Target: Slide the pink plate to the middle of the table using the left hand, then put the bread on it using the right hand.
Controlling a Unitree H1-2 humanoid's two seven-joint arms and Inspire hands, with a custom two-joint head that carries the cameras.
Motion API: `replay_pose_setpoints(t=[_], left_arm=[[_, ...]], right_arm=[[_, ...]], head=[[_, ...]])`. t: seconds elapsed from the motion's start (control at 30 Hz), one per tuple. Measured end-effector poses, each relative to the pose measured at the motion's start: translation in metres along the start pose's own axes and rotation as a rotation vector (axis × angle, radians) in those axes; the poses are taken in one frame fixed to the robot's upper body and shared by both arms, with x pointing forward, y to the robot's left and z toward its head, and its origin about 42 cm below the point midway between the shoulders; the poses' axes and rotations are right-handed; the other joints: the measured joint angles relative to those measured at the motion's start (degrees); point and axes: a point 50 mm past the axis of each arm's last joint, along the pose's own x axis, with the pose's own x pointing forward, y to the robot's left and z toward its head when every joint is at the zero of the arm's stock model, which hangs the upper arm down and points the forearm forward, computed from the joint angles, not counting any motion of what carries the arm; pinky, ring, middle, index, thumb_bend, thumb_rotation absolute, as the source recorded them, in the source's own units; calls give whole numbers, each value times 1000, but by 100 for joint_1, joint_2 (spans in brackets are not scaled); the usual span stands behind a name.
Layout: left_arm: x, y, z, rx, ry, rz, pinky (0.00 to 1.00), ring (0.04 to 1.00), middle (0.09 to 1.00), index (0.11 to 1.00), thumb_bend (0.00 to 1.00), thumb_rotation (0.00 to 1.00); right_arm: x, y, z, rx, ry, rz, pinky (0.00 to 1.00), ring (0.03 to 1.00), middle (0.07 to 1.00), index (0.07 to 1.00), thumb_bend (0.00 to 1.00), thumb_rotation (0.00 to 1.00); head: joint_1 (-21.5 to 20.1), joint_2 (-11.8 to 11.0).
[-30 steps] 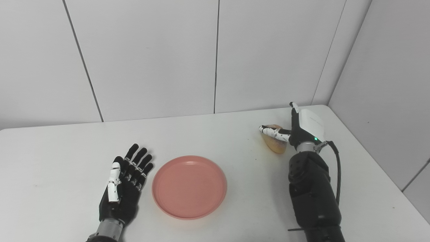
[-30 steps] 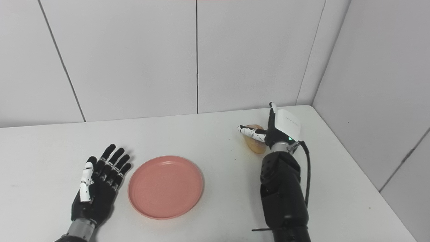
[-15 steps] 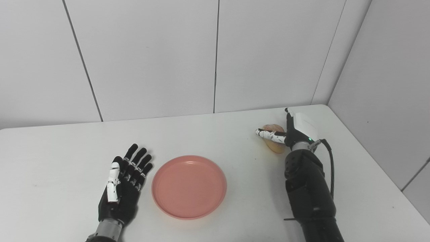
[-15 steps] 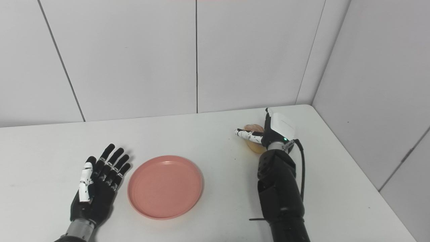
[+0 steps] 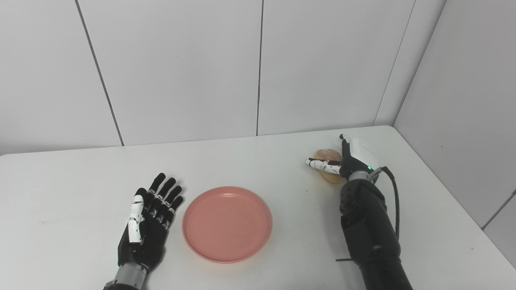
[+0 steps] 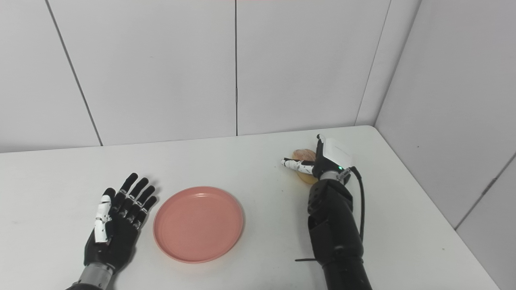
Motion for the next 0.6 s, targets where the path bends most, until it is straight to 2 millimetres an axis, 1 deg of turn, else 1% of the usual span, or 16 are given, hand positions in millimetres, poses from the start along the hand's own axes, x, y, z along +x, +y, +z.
replay_pose_setpoints(t=[0.07,0.23,0.4,0.5,0.6], left_arm=[[0,0,0,0,0,0,948,912,916,907,344,1000],[0,0,0,1,1,-2,943,911,913,904,345,1000],[0,0,0,2,1,-4,940,906,909,904,342,1000],[-1,0,0,2,0,-3,938,907,910,904,346,1000],[-1,1,0,2,0,-3,940,909,912,905,349,1000]], right_arm=[[1,1,-1,-7,5,3,741,810,863,889,986,587],[5,2,-3,-25,20,26,745,833,866,869,987,562],[10,2,-3,-34,30,31,726,830,868,870,977,528],[11,2,-2,-35,29,36,768,851,872,860,956,503],[14,2,-1,-42,30,49,760,849,866,845,945,484]], head=[[0,9],[9,17],[18,26],[18,26],[26,35]])
